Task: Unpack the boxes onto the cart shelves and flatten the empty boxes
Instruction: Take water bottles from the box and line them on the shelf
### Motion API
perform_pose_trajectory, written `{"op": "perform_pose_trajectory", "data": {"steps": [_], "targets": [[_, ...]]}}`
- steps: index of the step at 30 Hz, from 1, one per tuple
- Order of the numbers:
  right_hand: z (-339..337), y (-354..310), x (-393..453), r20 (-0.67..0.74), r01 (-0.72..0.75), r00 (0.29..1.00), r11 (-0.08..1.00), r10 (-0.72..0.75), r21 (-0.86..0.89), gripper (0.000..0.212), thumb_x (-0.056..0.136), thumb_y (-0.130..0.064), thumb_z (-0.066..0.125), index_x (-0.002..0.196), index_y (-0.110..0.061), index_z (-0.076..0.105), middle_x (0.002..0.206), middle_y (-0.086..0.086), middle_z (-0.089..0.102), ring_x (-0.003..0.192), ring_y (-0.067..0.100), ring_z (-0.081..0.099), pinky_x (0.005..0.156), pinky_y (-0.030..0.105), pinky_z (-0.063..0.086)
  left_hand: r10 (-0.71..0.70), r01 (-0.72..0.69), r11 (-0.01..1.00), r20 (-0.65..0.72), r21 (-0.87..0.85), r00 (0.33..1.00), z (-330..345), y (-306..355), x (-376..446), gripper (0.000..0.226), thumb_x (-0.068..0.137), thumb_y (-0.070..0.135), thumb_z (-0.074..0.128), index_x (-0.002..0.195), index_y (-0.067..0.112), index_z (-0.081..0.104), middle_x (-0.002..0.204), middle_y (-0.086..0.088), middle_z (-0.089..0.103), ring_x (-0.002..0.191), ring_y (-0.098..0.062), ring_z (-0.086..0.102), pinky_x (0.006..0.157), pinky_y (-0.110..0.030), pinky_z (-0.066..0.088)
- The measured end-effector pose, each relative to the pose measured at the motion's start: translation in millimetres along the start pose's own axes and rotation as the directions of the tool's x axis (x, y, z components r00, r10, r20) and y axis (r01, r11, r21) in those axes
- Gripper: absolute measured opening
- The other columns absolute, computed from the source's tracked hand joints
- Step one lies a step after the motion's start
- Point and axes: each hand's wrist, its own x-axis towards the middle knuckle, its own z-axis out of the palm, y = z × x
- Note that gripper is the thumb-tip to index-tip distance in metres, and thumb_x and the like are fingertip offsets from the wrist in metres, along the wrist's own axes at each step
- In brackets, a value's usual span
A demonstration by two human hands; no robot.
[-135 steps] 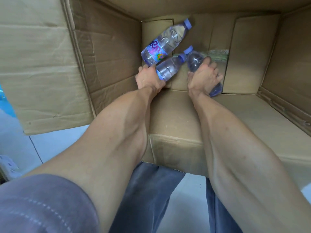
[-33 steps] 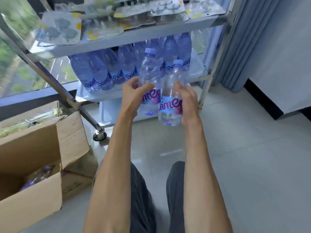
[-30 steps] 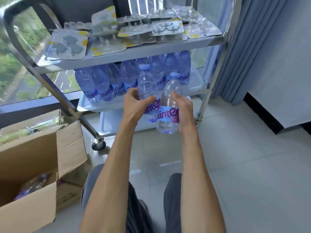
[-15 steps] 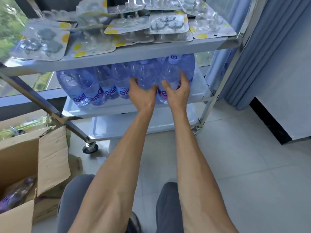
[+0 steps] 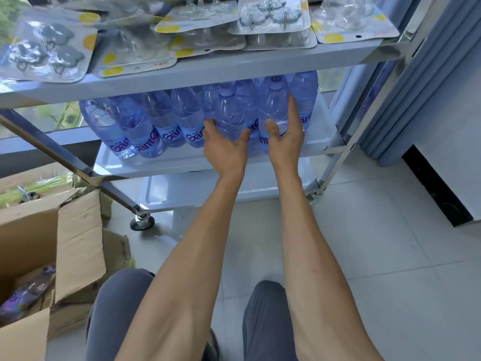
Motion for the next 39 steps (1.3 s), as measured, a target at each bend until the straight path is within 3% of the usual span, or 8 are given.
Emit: {"op": "perform_pose_trajectory", "data": {"steps": [3,5,8,22,28,32,35,39], "targets": [[-1.8,7.3,-5.6,0.023,0.012,1.0,0.995,-0.01,-0.095,0.087,0.084,-0.02,0.077,0.155,-0.01,0.027,0.152,0.004,0.037,0.141,0.015,0.033,0.115,0.02,0.026,0.015,-0.015,1.0,0.0,0.019,1.0,-0.1,-2.5,-3.4,0.06,0.07,0.036,0.083,0.114,0.01,0.051,0.11,-0.001,0.065,0.097,-0.023,0.063,0.08,-0.034,0.047],[0.2,12.5,-9.5,0.001,-0.019,1.0,0.991,0.02,-0.134,0.097,0.075,-0.017,0.084,0.155,-0.014,0.027,0.138,-0.001,0.041,0.132,0.013,0.039,0.107,0.012,0.03,0.016,-0.016,1.0,-0.002,0.019,1.0,-0.3,-3.2,-3.0,0.06,0.07,0.036,0.082,0.114,0.009,0.051,0.109,-0.001,0.065,0.097,-0.023,0.063,0.078,-0.031,0.045],[5.8,18.5,-12.3,-0.061,-0.076,0.996,0.987,0.067,-0.142,0.092,0.077,-0.009,0.081,0.154,-0.016,0.03,0.137,0.004,0.046,0.129,0.018,0.045,0.104,0.023,0.039,0.033,-0.034,0.999,0.009,0.024,0.999,-2.7,-6.0,-0.2,0.061,0.069,0.037,0.081,0.114,0.009,0.051,0.109,-0.002,0.065,0.097,-0.024,0.063,0.077,-0.031,0.045],[23.8,32.5,15.4,-0.13,-0.112,0.987,0.98,0.09,-0.164,0.087,0.083,-0.005,0.075,0.155,-0.014,0.028,0.151,0.006,0.042,0.138,0.021,0.04,0.107,0.027,0.036,0.032,-0.034,0.998,0.035,0.057,0.999,-3.6,-6.2,3.3,0.061,0.07,0.036,0.085,0.112,0.008,0.05,0.107,-0.006,0.063,0.095,-0.026,0.062,0.077,-0.037,0.049],[28.1,37.9,20.4,-0.12,-0.073,0.991,0.988,0.056,-0.14,0.085,0.081,-0.006,0.077,0.153,-0.011,0.031,0.149,0.006,0.044,0.137,0.02,0.043,0.101,0.01,0.029,0.027,-0.029,0.998,0.034,0.056,0.999,-3.7,-6.1,4.1,0.063,0.07,0.034,0.085,0.115,0.008,0.05,0.109,-0.006,0.064,0.096,-0.026,0.062,0.077,-0.035,0.049],[27.4,36.5,21.3,-0.133,-0.097,0.988,0.991,0.084,-0.095,0.082,0.078,-0.005,0.079,0.149,-0.011,0.038,0.145,0.005,0.051,0.133,0.019,0.049,0.106,0.019,0.039,0.018,-0.02,0.998,0.041,0.056,0.999,-3.4,-5.5,3.2,0.062,0.069,0.034,0.085,0.114,0.009,0.05,0.109,-0.006,0.063,0.094,-0.025,0.062,0.077,-0.036,0.051],[24.8,33.8,18.3,-0.183,-0.144,0.973,0.989,0.137,-0.025,0.064,0.073,-0.006,0.083,0.129,-0.007,0.053,0.124,0.006,0.064,0.114,0.021,0.062,0.099,0.036,0.051,0.018,-0.021,0.998,0.044,0.056,0.999,-2.3,-5.9,2.3,0.063,0.069,0.034,0.085,0.115,0.009,0.05,0.109,-0.006,0.063,0.095,-0.025,0.062,0.079,-0.038,0.051],[20.1,29.9,13.4,-0.201,-0.196,0.965,0.972,0.167,-0.131,0.062,0.07,-0.018,0.087,0.123,-0.009,0.057,0.121,0.005,0.063,0.115,0.022,0.055,0.101,0.037,0.046,0.001,-0.002,1.0,0.07,0.021,0.998,-1.2,-5.8,-0.8,0.071,0.068,0.034,0.085,0.124,0.009,0.049,0.119,-0.005,0.06,0.103,-0.023,0.06,0.082,-0.033,0.05]]}}
